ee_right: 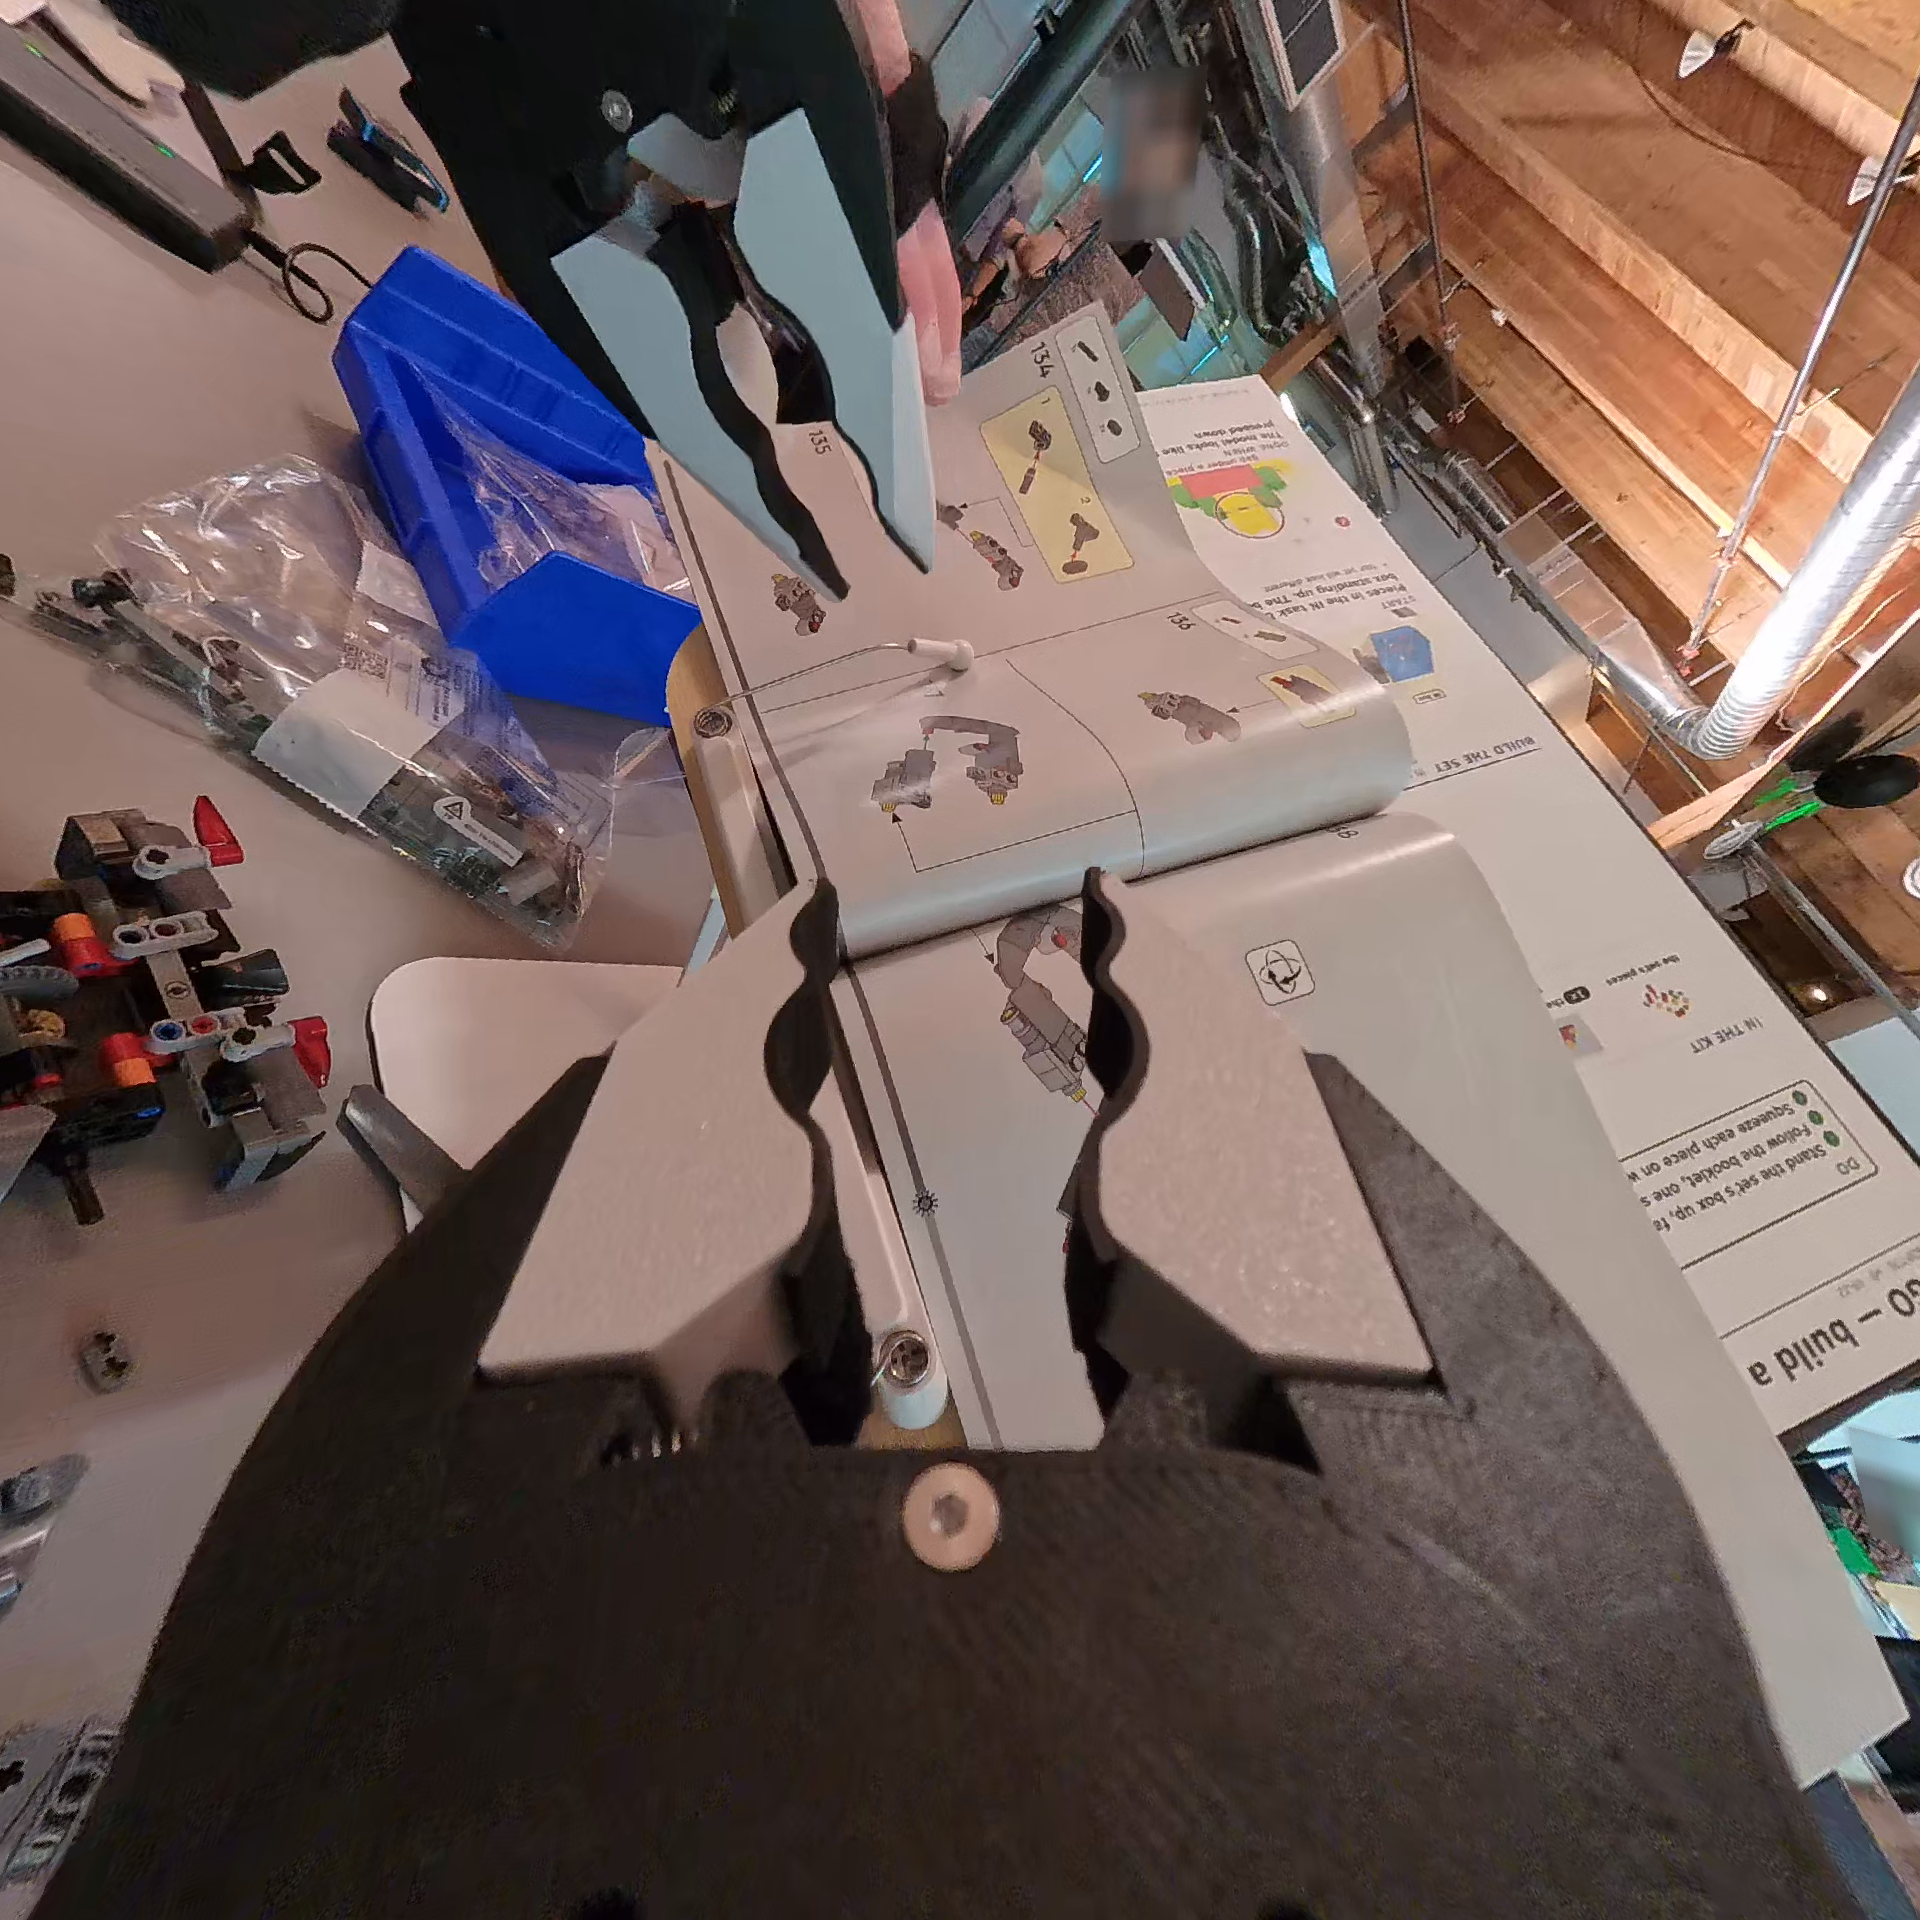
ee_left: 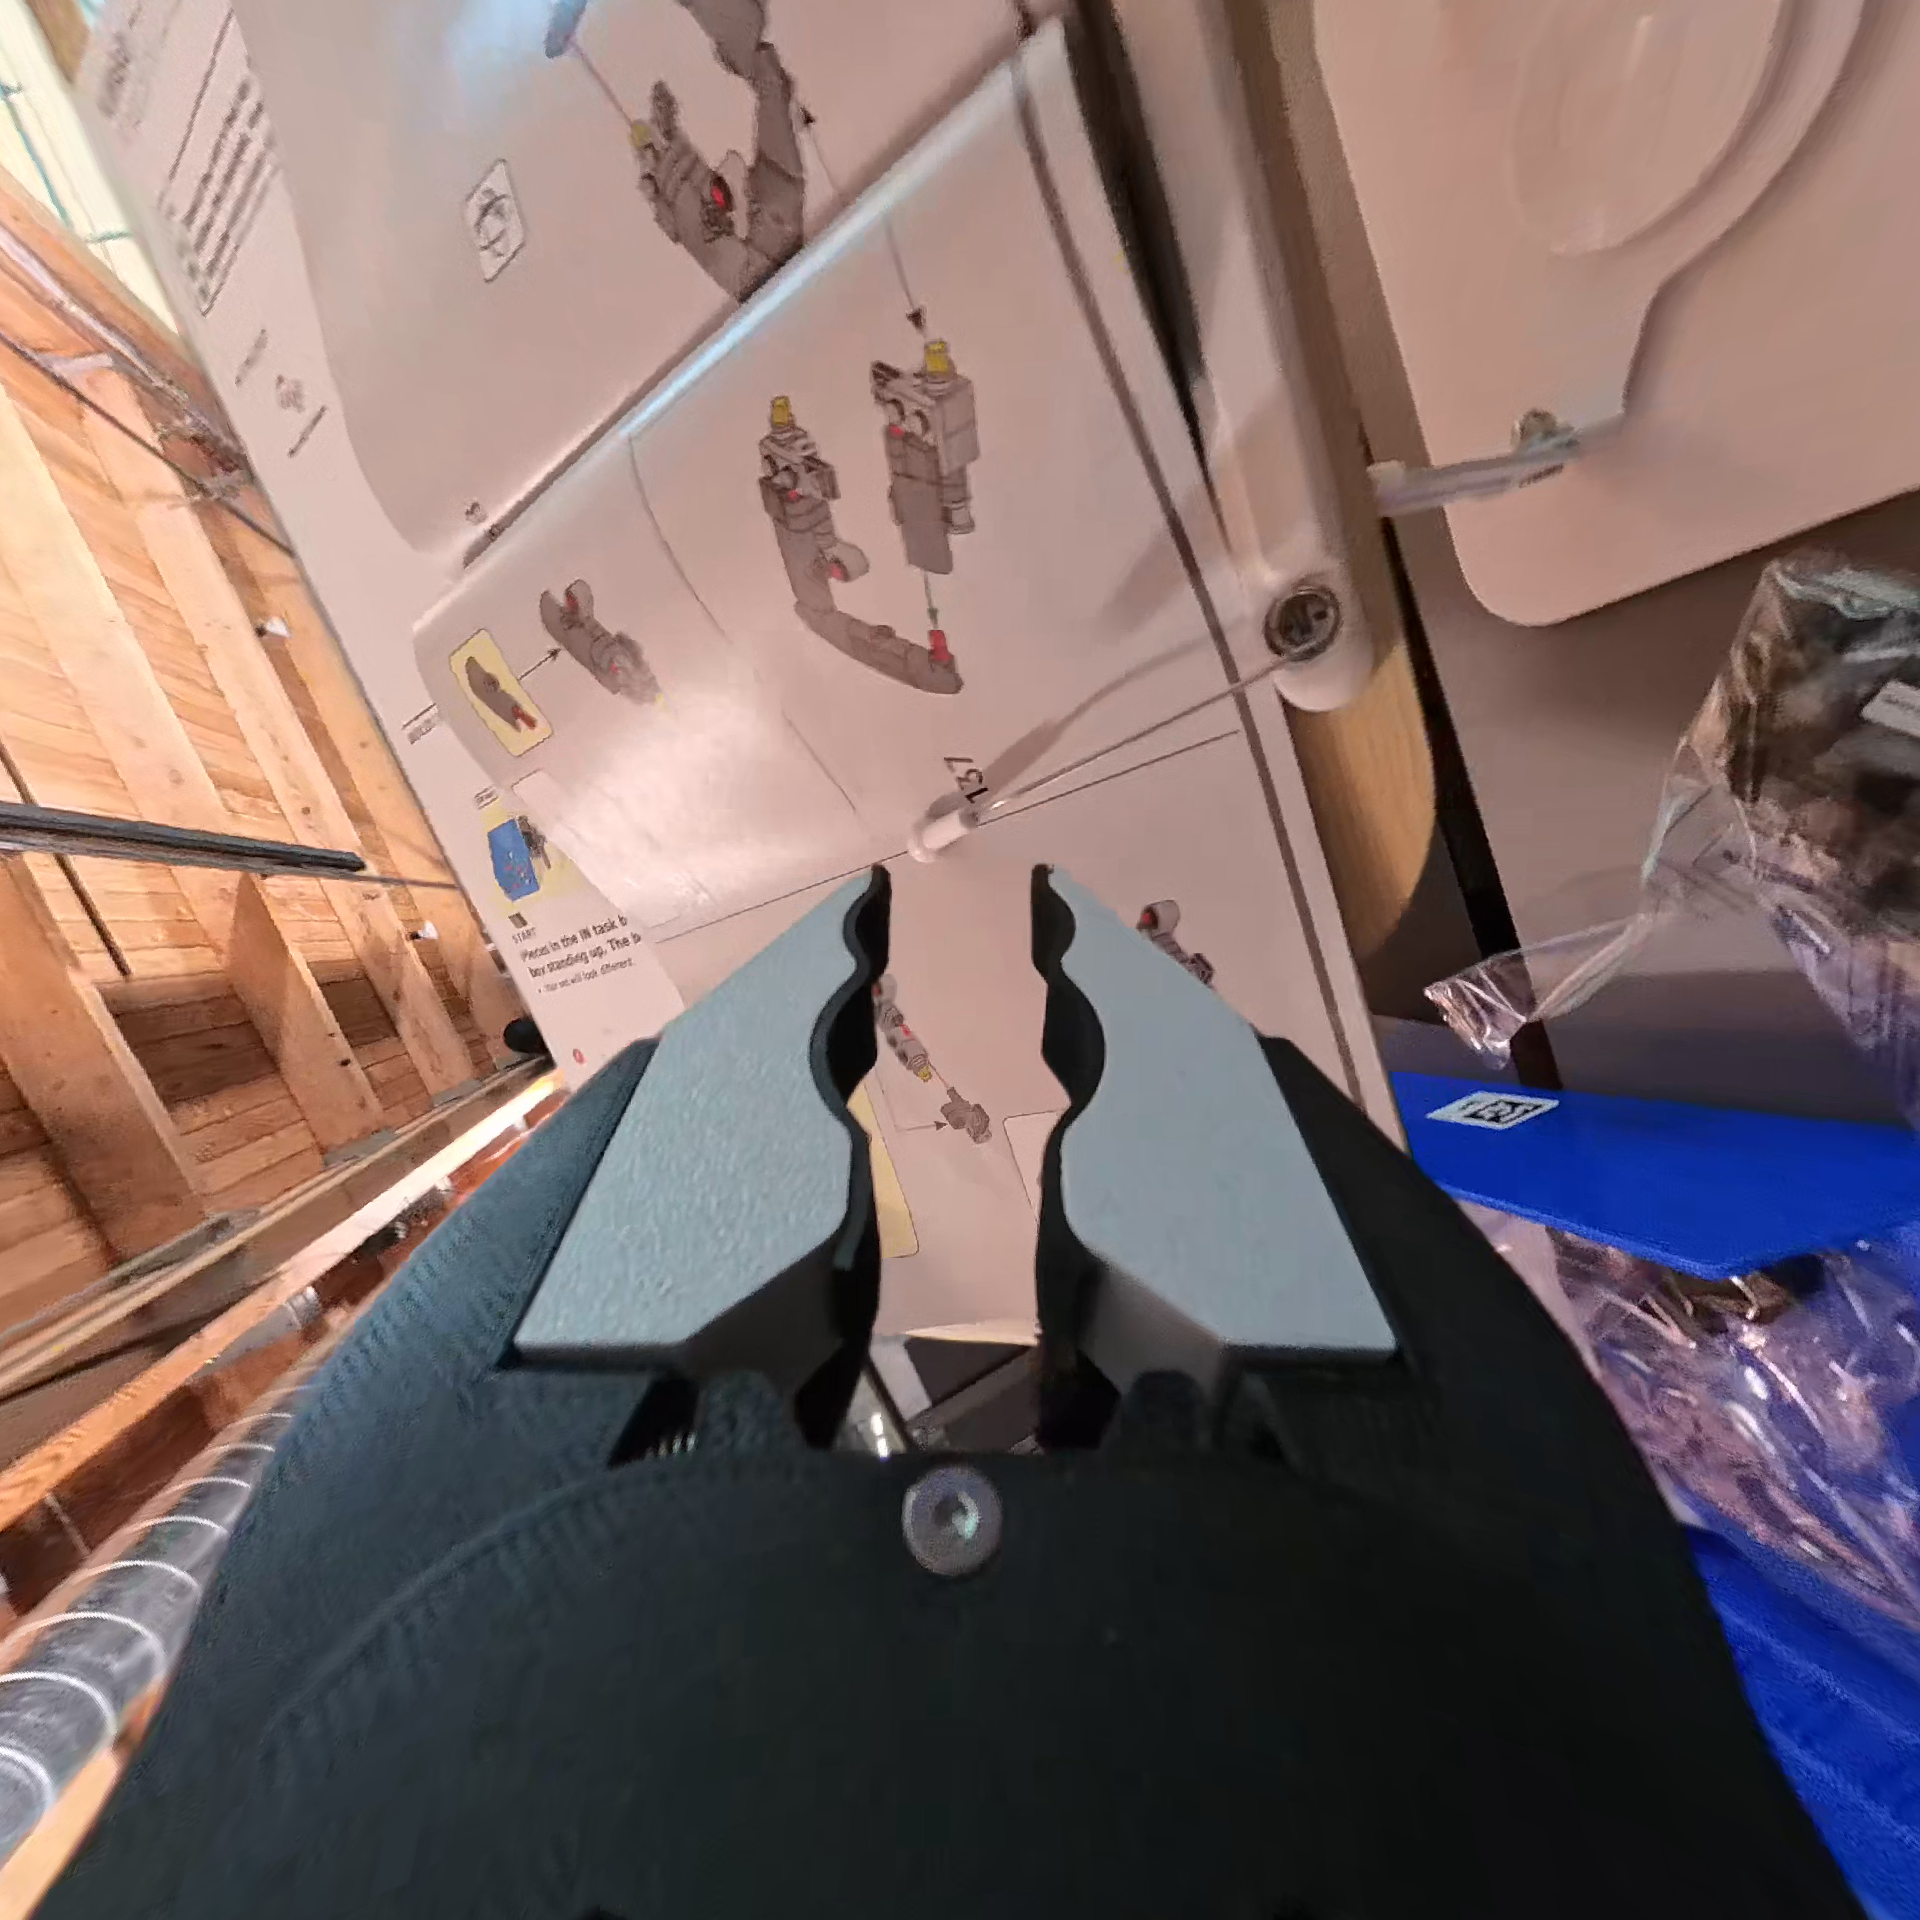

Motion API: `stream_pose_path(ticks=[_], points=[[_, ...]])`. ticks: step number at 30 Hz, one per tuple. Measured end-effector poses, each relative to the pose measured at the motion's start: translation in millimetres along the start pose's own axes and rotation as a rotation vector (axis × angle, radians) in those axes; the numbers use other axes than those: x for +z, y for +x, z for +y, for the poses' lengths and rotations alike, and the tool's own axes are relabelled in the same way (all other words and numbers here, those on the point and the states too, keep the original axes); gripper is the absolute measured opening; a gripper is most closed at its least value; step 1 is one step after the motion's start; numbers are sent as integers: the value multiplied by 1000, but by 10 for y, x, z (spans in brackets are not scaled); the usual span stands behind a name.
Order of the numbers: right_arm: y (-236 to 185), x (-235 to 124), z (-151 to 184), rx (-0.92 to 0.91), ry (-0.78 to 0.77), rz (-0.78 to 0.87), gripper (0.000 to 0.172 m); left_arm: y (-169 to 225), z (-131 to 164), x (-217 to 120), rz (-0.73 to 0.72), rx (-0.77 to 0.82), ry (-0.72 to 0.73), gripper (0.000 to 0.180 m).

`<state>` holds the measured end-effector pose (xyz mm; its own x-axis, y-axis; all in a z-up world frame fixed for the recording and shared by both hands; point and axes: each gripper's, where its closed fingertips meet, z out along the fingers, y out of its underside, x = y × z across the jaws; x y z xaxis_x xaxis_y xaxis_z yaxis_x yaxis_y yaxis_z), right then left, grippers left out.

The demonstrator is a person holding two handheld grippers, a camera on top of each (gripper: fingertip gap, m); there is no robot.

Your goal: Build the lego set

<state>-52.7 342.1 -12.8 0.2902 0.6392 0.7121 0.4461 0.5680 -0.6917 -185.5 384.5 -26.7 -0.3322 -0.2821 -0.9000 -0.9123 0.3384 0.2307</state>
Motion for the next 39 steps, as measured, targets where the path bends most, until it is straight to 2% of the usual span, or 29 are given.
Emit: stream_pose_path(ticks=[9,11,13,16,21,25,33,37,39], points=[[34,81,193,-30,-76,-26,44,172,-104,219,40,225,-60,23],[38,106,233,-32,-88,-33,43,214,-127,264,47,271,-74,14],[38,134,260,-34,-98,-44,41,216,-112,282,40,287,-100,12],[74,187,256,-37,-107,-38,36,261,-54,249,81,235,-138,9],[52,334,20,-73,-56,-42,14,335,18,197,76,122,-191,5],[-7,570,89,-156,-136,-47,0,415,60,142,58,34,-236,3],[-33,682,194,-185,-204,-45,0,657,52,21,76,-246,-297,0],[-32,682,198,-187,-208,-50,0,716,27,14,48,-367,-279,0],[-33,682,198,-193,-210,-49,0,839,-40,24,99,-442,-244,0]])
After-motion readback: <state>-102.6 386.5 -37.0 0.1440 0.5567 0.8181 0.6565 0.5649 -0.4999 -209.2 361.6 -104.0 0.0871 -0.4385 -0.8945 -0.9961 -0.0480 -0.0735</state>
